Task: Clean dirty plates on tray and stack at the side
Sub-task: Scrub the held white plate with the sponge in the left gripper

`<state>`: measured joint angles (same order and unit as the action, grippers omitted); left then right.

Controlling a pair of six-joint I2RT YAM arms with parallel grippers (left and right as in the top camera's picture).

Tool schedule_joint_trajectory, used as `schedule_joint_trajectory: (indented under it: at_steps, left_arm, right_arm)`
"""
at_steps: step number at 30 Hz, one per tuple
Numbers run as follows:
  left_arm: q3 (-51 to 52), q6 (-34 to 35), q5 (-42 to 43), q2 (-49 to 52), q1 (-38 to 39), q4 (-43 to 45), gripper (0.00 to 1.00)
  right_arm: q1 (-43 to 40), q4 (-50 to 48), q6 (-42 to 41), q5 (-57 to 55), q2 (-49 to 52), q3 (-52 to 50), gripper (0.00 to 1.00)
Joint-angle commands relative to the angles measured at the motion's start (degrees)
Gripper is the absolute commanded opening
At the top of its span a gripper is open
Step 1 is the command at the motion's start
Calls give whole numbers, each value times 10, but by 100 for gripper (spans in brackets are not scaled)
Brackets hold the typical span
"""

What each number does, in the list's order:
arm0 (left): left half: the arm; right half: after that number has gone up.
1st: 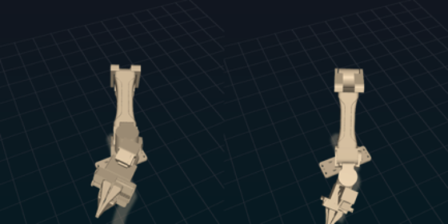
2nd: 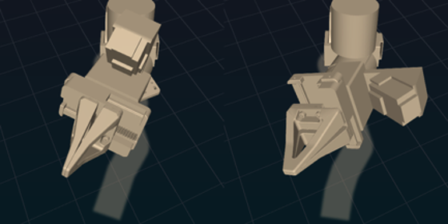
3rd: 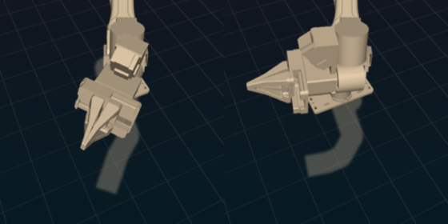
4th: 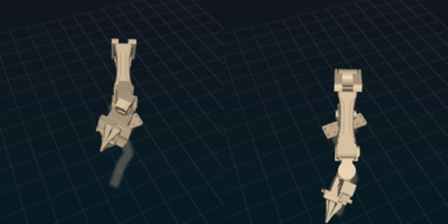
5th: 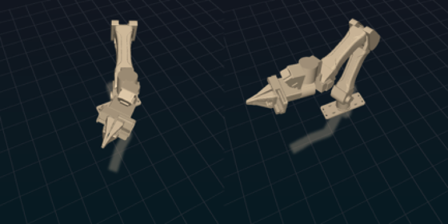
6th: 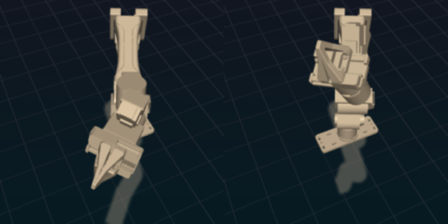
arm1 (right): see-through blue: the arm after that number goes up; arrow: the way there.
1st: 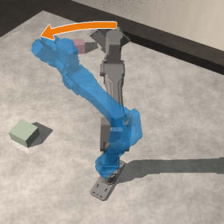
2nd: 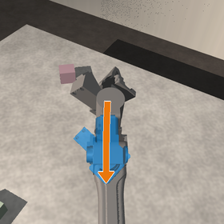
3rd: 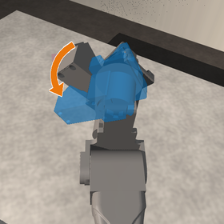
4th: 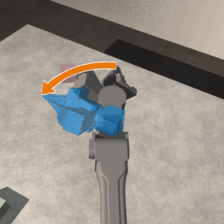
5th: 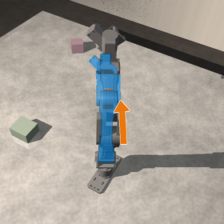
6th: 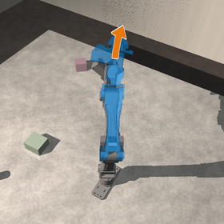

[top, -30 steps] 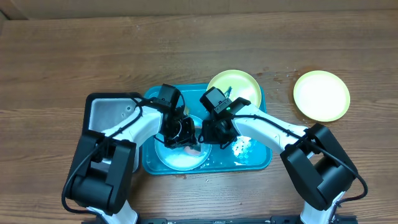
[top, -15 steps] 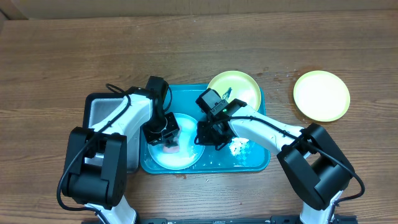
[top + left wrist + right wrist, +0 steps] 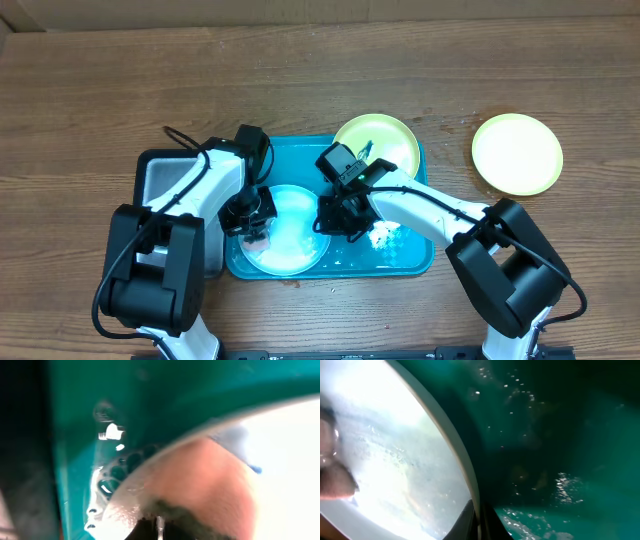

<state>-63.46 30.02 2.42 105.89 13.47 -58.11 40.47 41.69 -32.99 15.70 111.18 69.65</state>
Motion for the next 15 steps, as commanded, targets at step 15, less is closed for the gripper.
schedule_joint_trajectory:
  at_steps: [15]
  left_arm:
    - [29,-10,299,34,89,148,4]
  right_arm:
    - [-6,9,4,-23,2,2,4]
